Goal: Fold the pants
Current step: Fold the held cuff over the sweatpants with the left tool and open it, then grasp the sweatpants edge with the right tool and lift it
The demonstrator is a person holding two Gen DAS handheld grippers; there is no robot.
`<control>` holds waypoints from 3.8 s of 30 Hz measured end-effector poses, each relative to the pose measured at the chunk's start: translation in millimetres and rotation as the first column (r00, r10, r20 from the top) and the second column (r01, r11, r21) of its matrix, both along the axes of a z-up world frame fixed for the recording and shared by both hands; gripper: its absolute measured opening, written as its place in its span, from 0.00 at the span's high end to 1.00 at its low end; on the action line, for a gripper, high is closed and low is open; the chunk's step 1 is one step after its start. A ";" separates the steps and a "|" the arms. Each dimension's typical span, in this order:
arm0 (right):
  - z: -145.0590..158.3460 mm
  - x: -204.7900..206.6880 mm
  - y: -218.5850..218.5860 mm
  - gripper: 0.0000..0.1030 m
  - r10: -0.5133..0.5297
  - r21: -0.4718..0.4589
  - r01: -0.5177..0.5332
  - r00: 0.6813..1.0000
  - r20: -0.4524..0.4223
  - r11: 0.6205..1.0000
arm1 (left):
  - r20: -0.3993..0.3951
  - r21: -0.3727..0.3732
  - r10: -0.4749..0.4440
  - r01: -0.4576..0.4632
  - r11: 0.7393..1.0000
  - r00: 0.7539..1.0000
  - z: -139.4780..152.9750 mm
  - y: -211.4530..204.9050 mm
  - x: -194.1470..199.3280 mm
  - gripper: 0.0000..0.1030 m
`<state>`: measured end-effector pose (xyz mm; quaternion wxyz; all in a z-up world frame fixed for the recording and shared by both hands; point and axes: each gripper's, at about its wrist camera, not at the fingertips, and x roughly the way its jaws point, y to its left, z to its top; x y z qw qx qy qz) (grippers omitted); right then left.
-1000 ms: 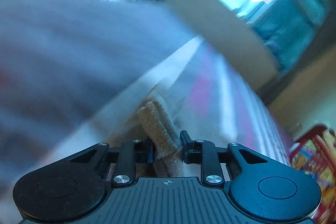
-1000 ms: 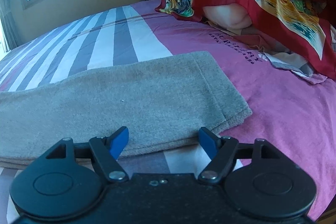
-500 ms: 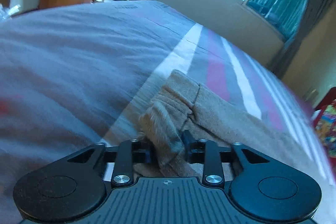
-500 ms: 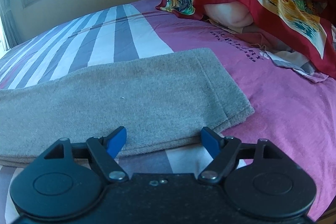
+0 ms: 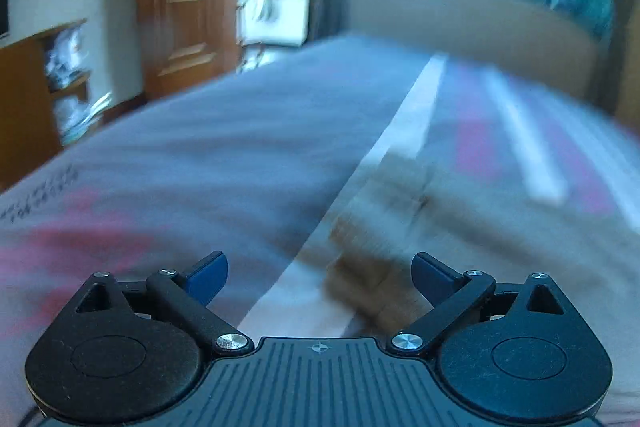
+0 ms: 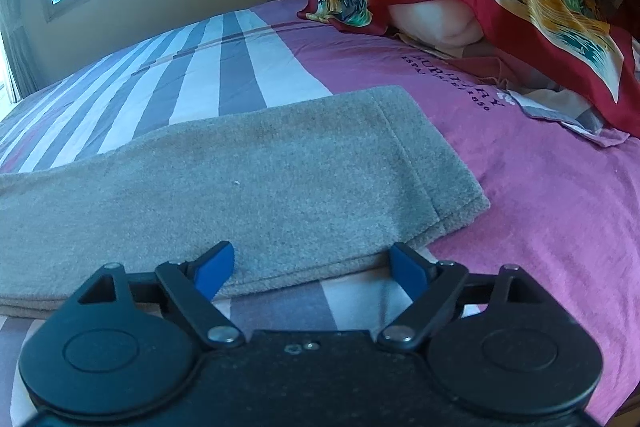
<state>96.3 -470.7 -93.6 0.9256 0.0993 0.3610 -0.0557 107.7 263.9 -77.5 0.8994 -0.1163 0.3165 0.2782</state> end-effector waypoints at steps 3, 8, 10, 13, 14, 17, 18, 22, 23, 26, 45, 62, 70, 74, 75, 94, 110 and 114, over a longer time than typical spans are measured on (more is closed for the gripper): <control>1.0 1.1 -1.2 0.17 0.000 0.004 0.000 1.000 -0.007 1.000 | -0.021 -0.055 -0.001 0.000 0.998 1.000 -16.6 6.5 7.4 0.00; 1.1 -0.5 -3.5 0.17 -0.001 0.019 0.001 1.000 -0.009 1.000 | 0.038 0.041 -0.019 0.018 0.999 0.999 15.2 -16.2 -2.6 0.16; 1.5 -0.1 -3.3 0.17 0.000 0.018 0.000 1.000 -0.011 1.000 | 0.134 0.029 -0.052 0.049 0.998 0.990 28.8 -23.6 -15.8 0.17; 1.2 1.3 -2.3 0.16 -0.002 0.018 0.002 1.000 -0.014 1.000 | 0.282 -0.108 -0.132 0.168 0.980 0.950 32.7 -15.4 -26.6 0.21; 1.0 2.1 -1.8 0.16 -0.003 0.017 0.003 1.000 -0.015 1.000 | 0.304 -0.140 -0.152 0.202 0.969 0.940 32.3 -13.9 -24.2 0.23; 1.1 2.1 -0.8 0.16 -0.008 0.015 0.008 1.000 -0.016 1.000 | 0.264 -0.161 -0.218 0.266 0.951 0.940 23.6 -13.9 -5.1 0.24; 0.9 2.0 -1.1 0.16 -0.008 0.017 0.008 1.000 -0.015 1.000 | 0.216 -0.150 -0.228 0.263 0.953 0.949 16.6 -14.2 2.8 0.24; 0.5 1.8 -3.0 0.16 -0.008 0.024 0.008 1.000 -0.015 1.000 | -0.064 -0.037 -0.284 0.282 0.959 0.957 -18.0 -30.8 26.5 0.02; 0.8 2.0 -3.0 0.16 -0.009 0.024 0.009 1.000 -0.016 1.000 | -0.016 -0.157 -0.259 0.253 0.955 0.966 -25.8 -17.9 22.1 0.02; 4.5 0.7 -5.8 0.18 -0.022 0.048 0.023 1.000 -0.008 0.999 | 0.010 -0.159 -0.234 0.233 0.959 0.972 -23.4 -13.8 14.4 0.02; 5.7 -11.3 -20.4 0.21 -0.046 0.144 0.043 0.999 0.018 0.989 | 0.010 0.062 -0.226 0.225 0.972 0.974 18.2 -43.2 -5.0 0.02; -17.0 -48.7 -87.9 0.53 -0.288 0.608 0.180 0.954 0.085 0.773 | -0.025 -0.057 -0.486 0.484 0.873 0.874 -14.2 -72.0 33.3 0.01; -9.8 -46.4 -105.6 0.66 -0.298 0.564 0.193 0.950 0.099 0.803 | -0.030 -0.045 -0.479 0.478 0.877 0.877 -15.0 -74.9 34.7 0.00; -8.8 -30.9 -109.6 0.80 -0.275 0.533 0.181 0.956 0.101 0.826 | -0.034 -0.046 -0.473 0.472 0.880 0.880 -14.9 -76.7 35.1 0.00; -5.1 -27.1 -107.3 0.83 -0.267 0.511 0.173 0.957 0.116 0.842 | -0.035 -0.045 -0.473 0.471 0.881 0.881 -14.9 -76.9 35.3 0.00; -19.1 -24.2 -128.1 0.93 -0.299 0.605 0.183 0.949 0.096 0.775 | -0.017 -0.042 -0.472 0.471 0.881 0.881 -16.8 -74.7 30.8 0.00; -35.3 -19.1 -130.5 0.69 -0.357 0.707 0.265 0.934 -0.019 0.656 | -0.016 -0.036 -0.468 0.467 0.884 0.884 -15.8 -76.0 30.2 0.00; -21.8 -1.0 -115.6 0.86 -0.298 0.595 0.232 0.954 0.014 0.770 | -0.018 -0.036 -0.465 0.464 0.885 0.885 -16.0 -76.5 30.5 0.00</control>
